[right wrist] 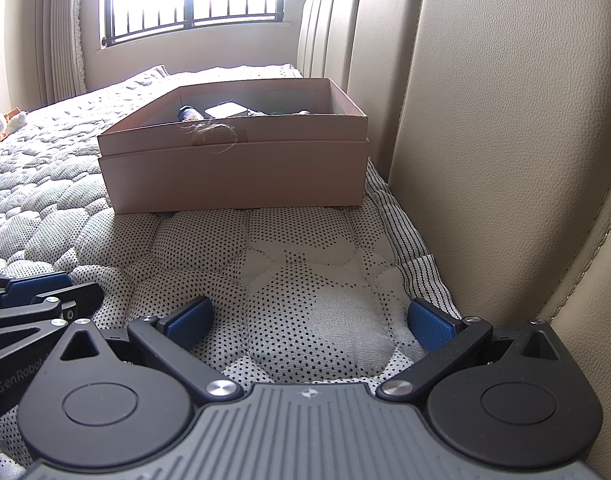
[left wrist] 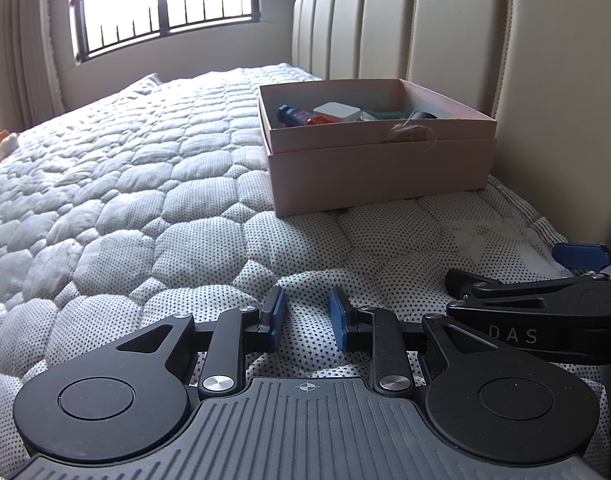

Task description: Organize rigid objects

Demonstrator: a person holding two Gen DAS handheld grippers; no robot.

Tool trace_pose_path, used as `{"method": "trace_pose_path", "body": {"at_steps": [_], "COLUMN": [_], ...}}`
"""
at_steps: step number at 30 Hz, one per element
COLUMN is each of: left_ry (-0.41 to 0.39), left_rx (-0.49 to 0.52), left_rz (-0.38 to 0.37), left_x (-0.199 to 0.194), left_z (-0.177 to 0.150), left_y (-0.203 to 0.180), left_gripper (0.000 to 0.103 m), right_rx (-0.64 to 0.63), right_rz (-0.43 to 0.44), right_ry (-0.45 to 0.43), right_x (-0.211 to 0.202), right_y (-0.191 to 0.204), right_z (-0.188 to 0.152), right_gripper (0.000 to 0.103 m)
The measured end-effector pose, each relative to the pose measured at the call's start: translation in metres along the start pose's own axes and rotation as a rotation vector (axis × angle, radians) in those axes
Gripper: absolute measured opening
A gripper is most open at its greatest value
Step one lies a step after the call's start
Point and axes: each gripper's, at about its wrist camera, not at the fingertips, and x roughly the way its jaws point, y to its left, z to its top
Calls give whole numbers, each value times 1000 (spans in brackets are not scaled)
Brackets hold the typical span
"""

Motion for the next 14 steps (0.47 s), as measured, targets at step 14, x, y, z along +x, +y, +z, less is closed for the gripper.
{"method": "trace_pose_path", "body": {"at_steps": [14], "left_ry": [-2], "left_rx": [0], "left_rz": [-3], "left_x": [-1], "left_z": [0], "left_y": [2], "left_gripper": [27], "right_rx": [0], "right_rz": [0], "right_ry": [0], "right_x": [0], "right_y": [0], "right_z": [0], "right_gripper": [103]}}
